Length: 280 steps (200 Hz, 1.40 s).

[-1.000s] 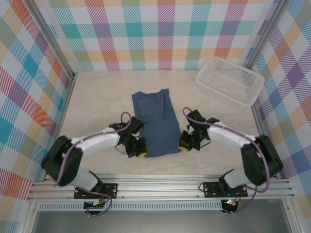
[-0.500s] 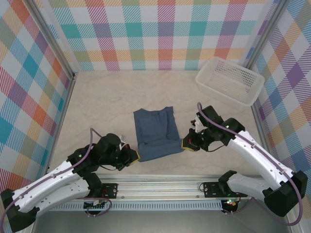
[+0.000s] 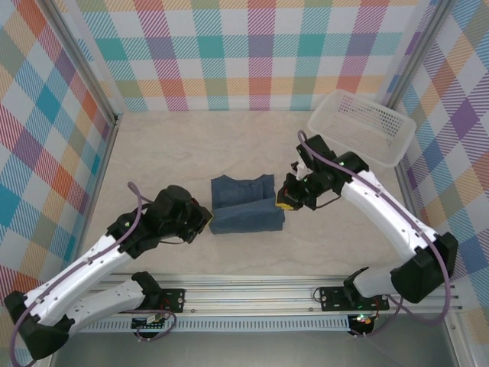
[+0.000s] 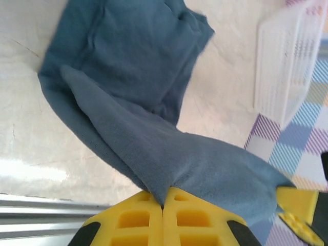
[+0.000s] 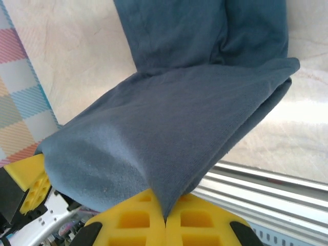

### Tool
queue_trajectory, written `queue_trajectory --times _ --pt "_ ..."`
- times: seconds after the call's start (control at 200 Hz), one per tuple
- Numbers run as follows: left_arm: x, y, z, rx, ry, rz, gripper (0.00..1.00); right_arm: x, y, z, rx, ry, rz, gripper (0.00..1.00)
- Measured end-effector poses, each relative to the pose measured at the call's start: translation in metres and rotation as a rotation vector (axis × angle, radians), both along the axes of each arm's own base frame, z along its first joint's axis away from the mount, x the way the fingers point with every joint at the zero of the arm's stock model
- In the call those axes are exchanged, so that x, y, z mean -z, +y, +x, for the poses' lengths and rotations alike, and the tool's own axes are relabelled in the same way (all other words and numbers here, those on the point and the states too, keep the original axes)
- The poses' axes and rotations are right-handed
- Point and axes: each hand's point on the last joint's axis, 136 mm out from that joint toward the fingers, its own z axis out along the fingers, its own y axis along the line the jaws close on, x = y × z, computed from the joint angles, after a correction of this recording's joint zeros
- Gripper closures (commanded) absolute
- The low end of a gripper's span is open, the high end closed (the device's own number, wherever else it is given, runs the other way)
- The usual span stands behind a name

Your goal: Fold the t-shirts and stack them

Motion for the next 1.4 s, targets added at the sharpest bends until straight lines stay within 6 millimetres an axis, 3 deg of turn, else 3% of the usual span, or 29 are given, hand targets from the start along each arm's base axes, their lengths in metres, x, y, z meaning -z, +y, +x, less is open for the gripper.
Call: queue_trajectory --times 0.26,0.41,0.475,0.525,0.605,0.705,0.765,0.835,0.905,1.055,1.135,1.25,1.4 --pt "0.005 0.000 0.078 -0.069 0.100 0.063 0.98 0.031 0.005 0.054 0.071 0.109 -0.011 1.00" --pt "0.027 0.003 0.123 -0.071 0.183 0.080 0.97 0.053 0.009 0.096 0.103 0.142 -0.009 0.88" --pt "0.045 0.002 0.143 -0.055 0.229 0.092 0.90 0.066 0.011 0.121 0.120 0.148 -0.005 0.76" --pt "0.060 0.001 0.161 -0.031 0.256 0.108 0.75 0.079 0.012 0.139 0.134 0.154 -0.001 0.69" --pt "0.080 -0.002 0.192 0.010 0.275 0.113 0.63 0.098 0.013 0.170 0.143 0.147 0.002 0.61" --pt "0.093 0.003 0.226 0.044 0.248 0.140 0.55 0.116 0.010 0.199 0.141 0.107 -0.029 0.55" --pt "0.090 0.008 0.232 0.063 0.230 0.166 0.55 0.115 0.005 0.209 0.137 0.066 -0.055 0.55" --pt "0.080 0.012 0.232 0.077 0.203 0.181 0.57 0.107 0.000 0.212 0.129 0.015 -0.075 0.59" --pt "0.070 0.013 0.219 0.093 0.181 0.186 0.59 0.097 -0.004 0.203 0.123 -0.026 -0.086 0.64" --pt "0.078 -0.007 0.162 0.149 0.220 0.161 0.60 0.085 -0.004 0.150 0.093 -0.055 -0.084 0.75" --pt "0.094 -0.022 0.150 0.171 0.256 0.149 0.63 0.094 0.003 0.127 0.073 -0.045 -0.080 0.79" --pt "0.114 -0.037 0.160 0.171 0.292 0.144 0.69 0.116 0.018 0.117 0.052 -0.018 -0.072 0.82" --pt "0.125 -0.041 0.207 0.148 0.277 0.164 0.79 0.141 0.029 0.138 0.056 0.006 -0.079 0.83"
